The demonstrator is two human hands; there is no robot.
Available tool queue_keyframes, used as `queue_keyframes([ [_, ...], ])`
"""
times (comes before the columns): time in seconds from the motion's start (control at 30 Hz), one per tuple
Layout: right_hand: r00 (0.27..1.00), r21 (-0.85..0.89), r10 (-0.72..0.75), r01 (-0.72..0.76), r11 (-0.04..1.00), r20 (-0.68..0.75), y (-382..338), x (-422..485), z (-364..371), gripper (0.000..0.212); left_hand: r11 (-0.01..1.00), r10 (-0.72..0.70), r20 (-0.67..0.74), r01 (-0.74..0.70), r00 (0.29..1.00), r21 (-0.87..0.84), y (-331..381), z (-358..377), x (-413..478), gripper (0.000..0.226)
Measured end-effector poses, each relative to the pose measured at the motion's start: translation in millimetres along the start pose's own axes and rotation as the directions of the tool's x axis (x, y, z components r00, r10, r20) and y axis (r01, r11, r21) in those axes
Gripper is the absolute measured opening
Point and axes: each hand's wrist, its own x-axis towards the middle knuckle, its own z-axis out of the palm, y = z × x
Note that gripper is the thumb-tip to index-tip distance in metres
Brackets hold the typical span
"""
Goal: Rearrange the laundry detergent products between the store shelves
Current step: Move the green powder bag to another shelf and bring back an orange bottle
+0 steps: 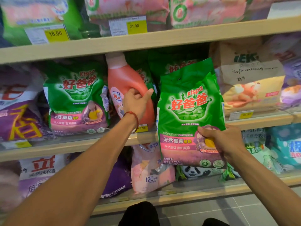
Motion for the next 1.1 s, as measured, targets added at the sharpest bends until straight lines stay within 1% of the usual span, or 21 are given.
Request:
queue_keyframes([
  [0.07,1.000,-0.026,0.003,-0.003,1.000,-0.004,2.2,2.5,-0.3,0.022,0.999,0.001,0.023,0.000,1.000,-0.049,-0.7,-0.4,2.4,0.033],
  [0.13,1.000,-0.050,0.016,-0.017,0.999,-0.016,4.5,4.5,-0.2,0.027,0.988,-0.023,0.070,0.034,0.997,-0.149,1.1,4.9,0.6,0.023],
  [0.17,0.999,-0.065,0.024,-0.025,0.998,-0.021,5.5,5.5,-0.2,0.030,0.984,-0.030,0.074,0.043,0.997,-0.173,2.4,7.8,-0.7,0.019],
  [0.3,0.999,-0.092,0.029,-0.032,0.995,-0.030,5.5,6.1,1.4,0.038,0.980,-0.069,0.052,0.078,0.996,-0.182,5.7,10.6,-0.1,0.023],
  [0.4,0.999,-0.093,0.024,-0.026,0.995,-0.024,5.9,4.7,2.8,0.051,0.969,-0.098,0.050,0.107,0.994,-0.223,5.6,7.2,5.9,0.013],
  [0.47,0.999,-0.099,0.011,-0.014,0.995,-0.033,5.9,6.3,4.2,0.054,0.965,-0.106,0.058,0.117,0.993,-0.234,6.4,7.6,7.6,0.029],
  [0.5,0.999,-0.110,0.003,-0.007,0.994,-0.039,5.4,7.2,4.9,0.055,0.961,-0.112,0.052,0.122,0.992,-0.250,7.5,7.9,8.3,0.027],
  [0.53,0.999,-0.119,-0.003,-0.002,0.993,-0.045,4.6,7.7,6.0,0.056,0.956,-0.116,0.042,0.123,0.992,-0.265,7.7,8.2,11.4,0.015],
  [0.57,0.999,-0.125,-0.009,0.002,0.992,-0.051,4.1,8.1,7.1,0.056,0.947,-0.134,0.024,0.135,0.991,-0.292,10.8,8.7,12.6,0.010],
  [0.63,0.998,-0.144,-0.022,0.013,0.989,-0.063,3.3,8.8,8.6,0.055,0.938,-0.161,-0.016,0.148,0.987,-0.314,14.5,9.7,17.9,0.024],
  [0.67,0.997,-0.153,-0.031,0.021,0.988,-0.068,3.2,9.2,9.0,0.054,0.934,-0.169,-0.022,0.152,0.985,-0.324,16.3,9.8,20.3,0.026],
  [0.77,0.996,-0.156,-0.043,0.030,0.987,-0.083,3.4,10.9,10.7,0.054,0.909,-0.207,-0.047,0.174,0.977,-0.379,27.3,8.0,22.7,0.012],
  [0.8,0.995,-0.156,-0.044,0.030,0.987,-0.085,3.5,11.4,11.0,0.053,0.902,-0.215,-0.052,0.178,0.975,-0.394,31.8,7.1,23.0,0.014],
  [0.9,0.994,-0.167,-0.054,0.038,0.985,-0.092,4.2,12.1,11.4,0.038,0.842,-0.259,-0.026,0.213,0.965,-0.496,41.4,6.7,25.9,0.015],
  [0.93,0.994,-0.172,-0.057,0.040,0.984,-0.096,4.3,12.4,11.5,0.033,0.826,-0.266,-0.025,0.215,0.964,-0.521,43.2,5.9,26.0,0.020],
  [1.03,0.993,-0.193,-0.060,0.040,0.980,-0.100,4.5,14.6,11.3,0.030,0.817,-0.277,-0.026,0.221,0.961,-0.533,44.0,2.5,27.9,0.024],
  [1.1,0.993,-0.205,-0.055,0.033,0.978,-0.103,4.5,16.5,11.3,0.031,0.833,-0.276,-0.033,0.222,0.960,-0.507,45.1,-1.9,27.3,0.026],
])
